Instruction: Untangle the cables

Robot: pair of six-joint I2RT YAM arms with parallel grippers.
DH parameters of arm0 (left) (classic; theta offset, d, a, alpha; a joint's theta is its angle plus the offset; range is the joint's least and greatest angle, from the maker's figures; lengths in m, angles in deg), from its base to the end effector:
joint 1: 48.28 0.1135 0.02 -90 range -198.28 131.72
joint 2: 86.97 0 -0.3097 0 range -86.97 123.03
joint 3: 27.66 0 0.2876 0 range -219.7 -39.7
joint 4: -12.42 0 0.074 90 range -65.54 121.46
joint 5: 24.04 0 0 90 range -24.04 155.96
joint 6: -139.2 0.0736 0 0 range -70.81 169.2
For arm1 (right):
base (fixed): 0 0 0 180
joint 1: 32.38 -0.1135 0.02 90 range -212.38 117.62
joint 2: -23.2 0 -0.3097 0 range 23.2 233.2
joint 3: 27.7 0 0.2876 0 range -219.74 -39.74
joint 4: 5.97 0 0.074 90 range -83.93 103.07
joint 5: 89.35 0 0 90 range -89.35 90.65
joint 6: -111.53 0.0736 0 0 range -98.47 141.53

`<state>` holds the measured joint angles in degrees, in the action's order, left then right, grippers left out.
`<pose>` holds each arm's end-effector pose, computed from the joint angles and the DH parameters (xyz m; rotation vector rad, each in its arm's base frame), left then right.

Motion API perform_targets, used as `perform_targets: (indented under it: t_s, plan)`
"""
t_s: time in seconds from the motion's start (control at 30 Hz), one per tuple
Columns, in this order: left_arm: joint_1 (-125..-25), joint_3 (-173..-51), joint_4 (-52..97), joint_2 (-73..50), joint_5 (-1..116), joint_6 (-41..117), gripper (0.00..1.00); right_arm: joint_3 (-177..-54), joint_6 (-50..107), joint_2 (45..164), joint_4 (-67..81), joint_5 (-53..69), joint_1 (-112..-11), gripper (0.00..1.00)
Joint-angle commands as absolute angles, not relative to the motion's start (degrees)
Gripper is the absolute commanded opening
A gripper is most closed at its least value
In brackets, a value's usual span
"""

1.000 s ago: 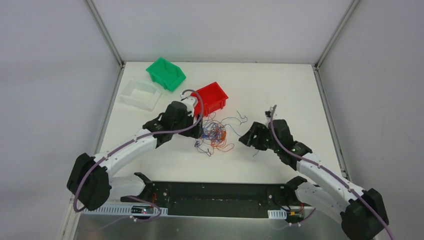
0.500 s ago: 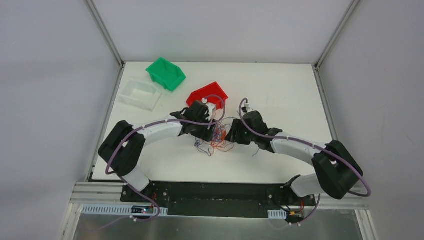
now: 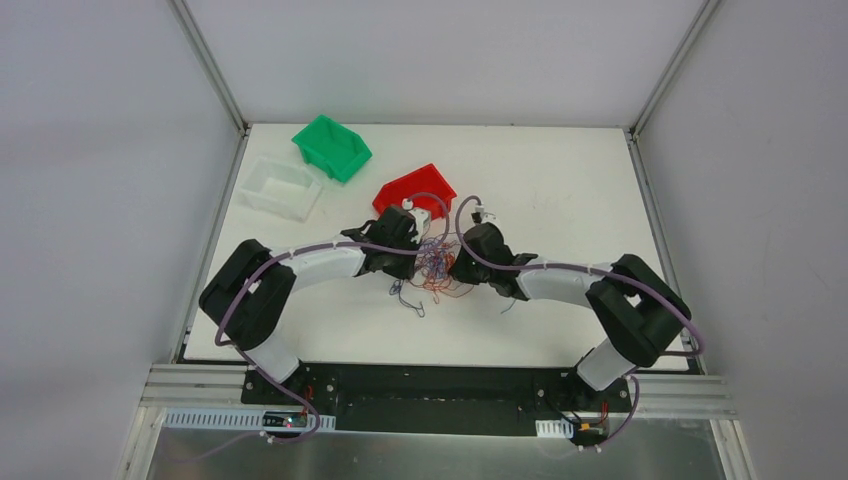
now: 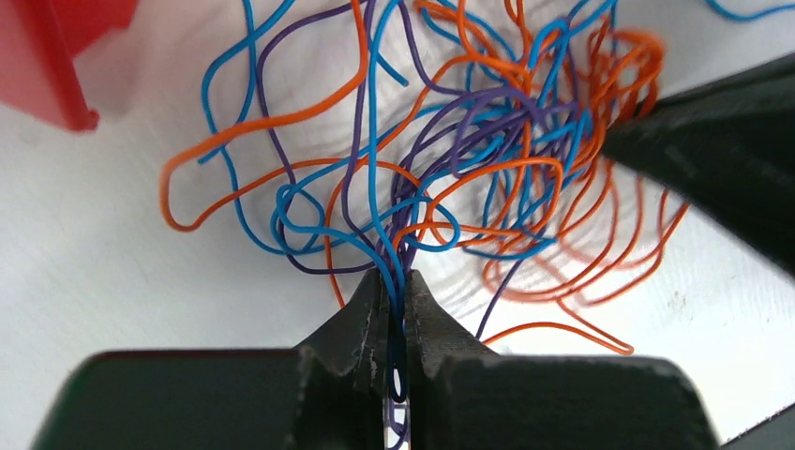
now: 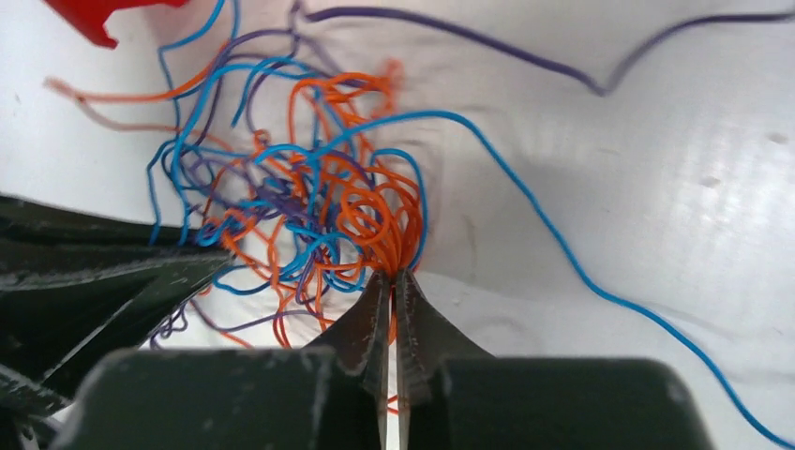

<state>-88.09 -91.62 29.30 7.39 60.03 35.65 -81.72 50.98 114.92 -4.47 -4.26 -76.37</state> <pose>0.2958 -0.2565 0.1686 0.6085 2.3889 -0.5469 0.2713 0.2532 0.1541 -0.2467 2.3065 0.5787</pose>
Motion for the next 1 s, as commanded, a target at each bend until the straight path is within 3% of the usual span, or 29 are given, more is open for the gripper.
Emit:
perform_targets:
  t_s: [0.0, 0.2, 0.43, 0.67, 0.97]
  plan:
    - [-88.53, -87.23, 27.51, 0.39, 61.15, 32.95, 0.0, -76.94, 54.6, 107.72, -5.28, -13.74, -75.36, 0.0]
    - [-87.18, -77.74, 27.79, -13.64, 65.51, 25.97, 0.0, -68.68, 57.46, 91.76, 2.45, -14.47, -66.31, 0.0]
    - [-75.84, -70.95, 33.09, -27.31, 62.74, 16.19, 0.0, -65.41, 53.66, 71.93, 16.75, -15.26, -51.35, 0.0]
    - [-68.99, -68.67, 42.0, -37.1, 72.34, 6.87, 0.0, -66.74, 60.08, 62.85, 25.67, -23.25, -39.03, 0.0]
    - [-68.49, -67.67, 45.05, -42.2, 76.87, 4.31, 0.0, -68.1, 58.46, 58.1, 27.42, -23.79, -37.57, 0.0]
